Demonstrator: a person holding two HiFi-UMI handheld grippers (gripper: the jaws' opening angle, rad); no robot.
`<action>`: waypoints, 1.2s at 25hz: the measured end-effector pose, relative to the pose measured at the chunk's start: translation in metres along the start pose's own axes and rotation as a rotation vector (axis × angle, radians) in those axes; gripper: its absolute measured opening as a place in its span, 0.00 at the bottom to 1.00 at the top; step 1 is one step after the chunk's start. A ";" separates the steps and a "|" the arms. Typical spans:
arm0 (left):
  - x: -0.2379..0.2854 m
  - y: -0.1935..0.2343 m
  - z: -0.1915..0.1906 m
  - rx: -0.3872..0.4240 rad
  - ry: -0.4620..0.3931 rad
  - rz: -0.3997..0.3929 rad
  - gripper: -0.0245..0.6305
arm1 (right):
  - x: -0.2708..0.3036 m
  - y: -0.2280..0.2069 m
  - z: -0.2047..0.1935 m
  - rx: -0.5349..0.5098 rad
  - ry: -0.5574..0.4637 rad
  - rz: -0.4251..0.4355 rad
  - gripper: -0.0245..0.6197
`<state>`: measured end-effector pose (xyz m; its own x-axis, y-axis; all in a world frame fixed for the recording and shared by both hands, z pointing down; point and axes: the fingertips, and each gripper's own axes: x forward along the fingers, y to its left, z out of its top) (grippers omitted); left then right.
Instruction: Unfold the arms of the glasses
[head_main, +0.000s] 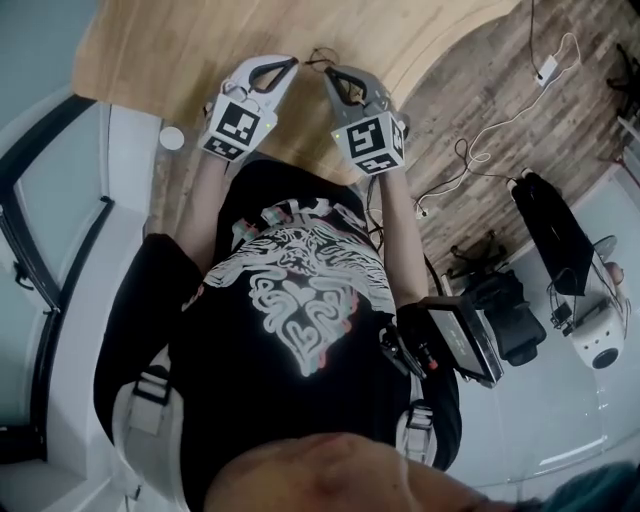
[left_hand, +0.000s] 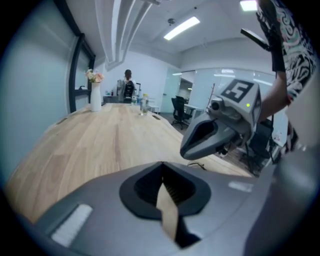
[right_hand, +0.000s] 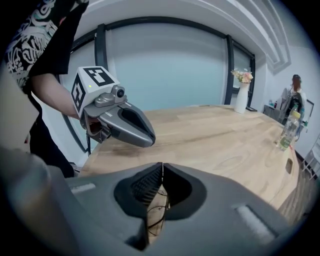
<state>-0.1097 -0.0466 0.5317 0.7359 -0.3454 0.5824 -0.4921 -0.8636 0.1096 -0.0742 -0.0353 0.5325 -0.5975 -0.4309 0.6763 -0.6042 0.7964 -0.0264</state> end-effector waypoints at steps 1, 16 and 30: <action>0.001 -0.002 -0.002 0.012 0.016 -0.016 0.02 | 0.003 0.002 0.000 -0.008 0.018 0.007 0.05; 0.000 0.011 -0.020 -0.044 0.108 -0.106 0.02 | 0.040 0.026 -0.003 -0.305 0.205 0.091 0.09; -0.001 0.018 -0.022 -0.073 0.112 -0.140 0.02 | 0.055 0.032 -0.013 -0.422 0.332 0.160 0.14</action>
<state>-0.1296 -0.0536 0.5511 0.7454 -0.1772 0.6427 -0.4240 -0.8699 0.2520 -0.1195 -0.0280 0.5784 -0.4255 -0.1881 0.8852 -0.2152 0.9711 0.1029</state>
